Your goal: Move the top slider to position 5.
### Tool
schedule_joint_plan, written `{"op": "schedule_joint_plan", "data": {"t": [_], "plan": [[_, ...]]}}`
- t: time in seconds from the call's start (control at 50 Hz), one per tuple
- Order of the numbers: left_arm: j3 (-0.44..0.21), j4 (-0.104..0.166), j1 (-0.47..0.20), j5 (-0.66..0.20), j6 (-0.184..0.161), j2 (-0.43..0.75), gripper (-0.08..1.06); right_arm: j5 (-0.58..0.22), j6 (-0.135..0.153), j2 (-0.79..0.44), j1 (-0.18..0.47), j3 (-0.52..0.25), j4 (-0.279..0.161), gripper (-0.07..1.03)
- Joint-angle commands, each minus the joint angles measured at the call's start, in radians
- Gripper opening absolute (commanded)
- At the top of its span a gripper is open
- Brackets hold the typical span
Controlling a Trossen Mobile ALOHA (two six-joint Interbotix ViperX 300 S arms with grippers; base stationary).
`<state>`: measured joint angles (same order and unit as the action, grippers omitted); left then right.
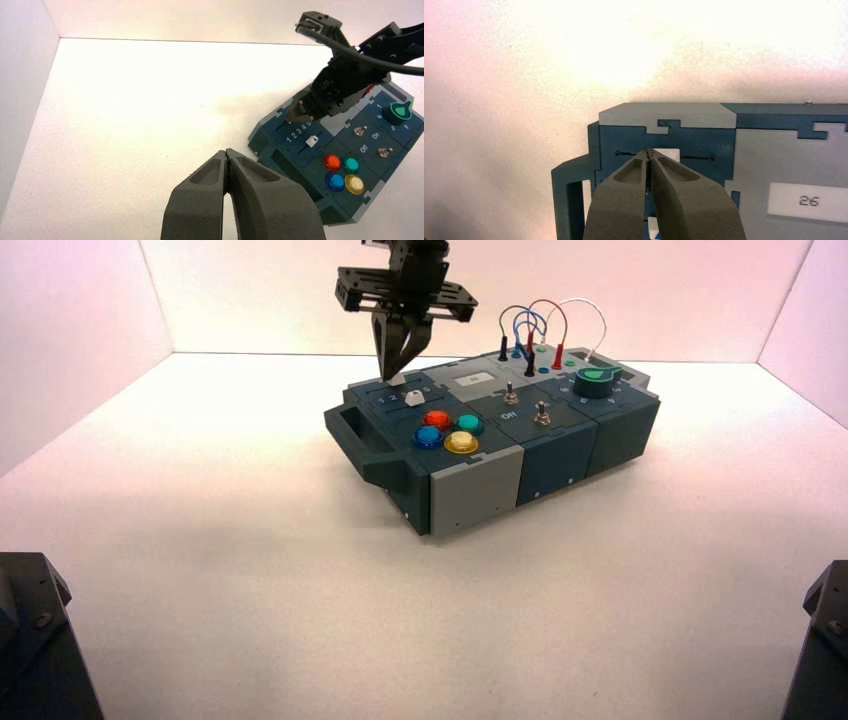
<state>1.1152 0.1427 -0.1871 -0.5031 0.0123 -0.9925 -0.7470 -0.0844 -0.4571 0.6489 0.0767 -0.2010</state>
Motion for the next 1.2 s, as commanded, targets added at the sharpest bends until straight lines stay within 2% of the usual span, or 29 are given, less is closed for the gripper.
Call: {"op": "schedule_joint_plan", "data": {"t": [0.02, 1.2], "plan": [[-0.026, 0.002, -0.002, 0.006, 0.000, 0.003, -0.03, 0.003, -0.006, 0.012, -0.003, -0.032, -0.002, -0.02], [-0.028, 0.002, -0.002, 0.005, 0.000, 0.003, -0.03, -0.018, -0.008, -0.011, -0.032, -0.054, 0.002, -0.02]]}}
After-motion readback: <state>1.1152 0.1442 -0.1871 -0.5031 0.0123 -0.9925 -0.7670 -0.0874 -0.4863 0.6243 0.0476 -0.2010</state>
